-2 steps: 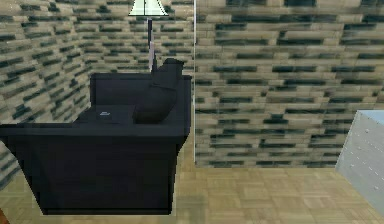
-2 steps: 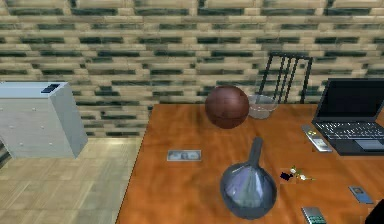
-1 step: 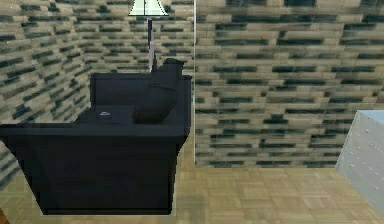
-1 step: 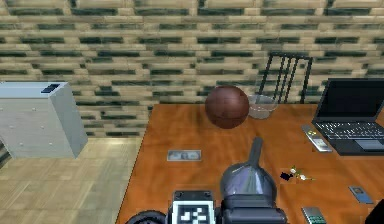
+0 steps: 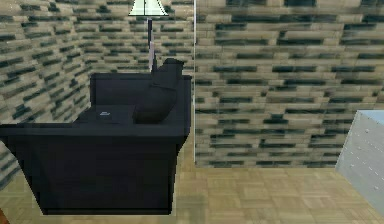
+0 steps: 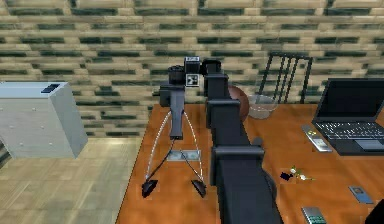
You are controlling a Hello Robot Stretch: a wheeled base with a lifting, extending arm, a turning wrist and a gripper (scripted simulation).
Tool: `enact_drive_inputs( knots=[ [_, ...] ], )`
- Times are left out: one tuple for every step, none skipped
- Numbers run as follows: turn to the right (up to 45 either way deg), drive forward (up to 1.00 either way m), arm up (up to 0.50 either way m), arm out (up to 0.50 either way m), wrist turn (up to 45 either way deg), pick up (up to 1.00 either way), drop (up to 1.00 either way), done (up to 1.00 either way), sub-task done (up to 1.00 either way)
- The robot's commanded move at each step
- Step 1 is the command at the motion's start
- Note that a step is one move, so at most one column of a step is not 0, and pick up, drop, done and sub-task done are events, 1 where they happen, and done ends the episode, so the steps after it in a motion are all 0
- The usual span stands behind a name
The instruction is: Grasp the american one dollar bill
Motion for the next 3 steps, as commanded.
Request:
enact_drive_inputs(
  knots=[
    [0.0,0.0,0.0,0.0,45.0,0.0,0.0,0.0,0.0],
    [0.0,0.0,0.0,0.0,45.0,0.0,0.0,0.0,0.0],
    [0.0,0.0,0.0,0.0,45.0,0.0,0.0,0.0,0.0]
  ],
)
